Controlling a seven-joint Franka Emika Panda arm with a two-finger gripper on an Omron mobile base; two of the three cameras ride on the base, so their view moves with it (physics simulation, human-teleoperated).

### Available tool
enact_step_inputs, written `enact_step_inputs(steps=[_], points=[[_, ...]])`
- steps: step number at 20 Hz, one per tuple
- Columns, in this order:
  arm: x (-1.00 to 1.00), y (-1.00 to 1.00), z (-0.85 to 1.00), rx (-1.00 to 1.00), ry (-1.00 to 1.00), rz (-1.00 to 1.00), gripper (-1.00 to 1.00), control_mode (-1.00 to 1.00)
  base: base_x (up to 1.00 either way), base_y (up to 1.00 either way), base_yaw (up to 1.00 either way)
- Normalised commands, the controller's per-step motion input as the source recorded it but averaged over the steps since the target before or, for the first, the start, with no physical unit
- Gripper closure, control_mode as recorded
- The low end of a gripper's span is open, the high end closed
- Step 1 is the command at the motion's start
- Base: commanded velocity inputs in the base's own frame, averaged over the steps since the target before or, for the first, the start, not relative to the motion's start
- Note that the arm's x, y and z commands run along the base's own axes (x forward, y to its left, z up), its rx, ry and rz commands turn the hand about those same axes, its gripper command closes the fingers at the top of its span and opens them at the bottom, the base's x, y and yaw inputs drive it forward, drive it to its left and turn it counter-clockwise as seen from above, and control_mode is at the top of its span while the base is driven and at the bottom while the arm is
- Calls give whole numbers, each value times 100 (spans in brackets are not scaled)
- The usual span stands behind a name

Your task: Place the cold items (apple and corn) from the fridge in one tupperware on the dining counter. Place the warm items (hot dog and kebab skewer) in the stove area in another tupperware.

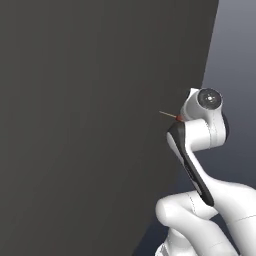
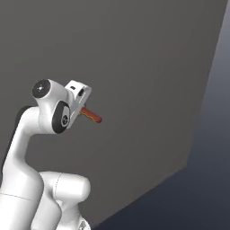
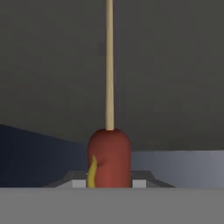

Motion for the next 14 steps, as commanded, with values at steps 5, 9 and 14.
enact_step_inputs(steps=[5,9,14], points=[[0,0,0,0,0,0,100,100,100,-54,40],[0,0,0,0,0,0,100,100,99,-46,39],[0,0,0,0,0,0,100,100,99,-44,37]])
